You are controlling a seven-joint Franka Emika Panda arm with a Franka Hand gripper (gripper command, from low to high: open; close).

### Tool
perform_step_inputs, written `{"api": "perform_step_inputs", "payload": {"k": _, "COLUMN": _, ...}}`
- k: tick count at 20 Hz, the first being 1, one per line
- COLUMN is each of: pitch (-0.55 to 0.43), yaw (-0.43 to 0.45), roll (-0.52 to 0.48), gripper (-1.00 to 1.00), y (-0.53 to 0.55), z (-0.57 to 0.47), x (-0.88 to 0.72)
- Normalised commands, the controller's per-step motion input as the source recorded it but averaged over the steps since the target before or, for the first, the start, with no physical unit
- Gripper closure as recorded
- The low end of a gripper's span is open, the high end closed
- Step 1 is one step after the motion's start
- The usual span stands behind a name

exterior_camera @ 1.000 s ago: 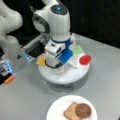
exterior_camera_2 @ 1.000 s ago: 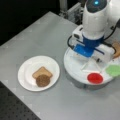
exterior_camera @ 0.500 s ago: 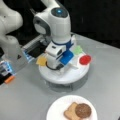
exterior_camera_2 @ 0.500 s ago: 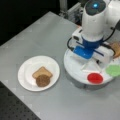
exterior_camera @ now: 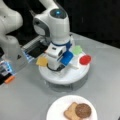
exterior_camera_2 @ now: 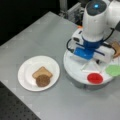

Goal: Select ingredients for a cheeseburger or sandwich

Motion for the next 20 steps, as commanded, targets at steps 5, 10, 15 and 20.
{"api": "perform_step_inputs", "payload": {"k": 5, "pitch": -0.228, "yaw": 0.530, "roll": -0.100, "gripper": -1.00, "y": -0.07, "z": -0.14, "x": -0.30}}
{"api": "perform_step_inputs", "payload": {"k": 10, "pitch": -0.186, "yaw": 0.430, "roll": -0.018, "gripper": -1.00, "y": -0.06, "z": -0.15, "x": -0.32}}
{"api": "perform_step_inputs", "payload": {"k": 15, "pitch": -0.169, "yaw": 0.339, "roll": 0.054, "gripper": -1.00, "y": -0.05, "z": -0.13, "x": -0.32}}
{"api": "perform_step_inputs", "payload": {"k": 20, "pitch": -0.171, "yaw": 0.302, "roll": 0.140, "gripper": -1.00, "y": -0.05, "z": -0.16, "x": -0.26}}
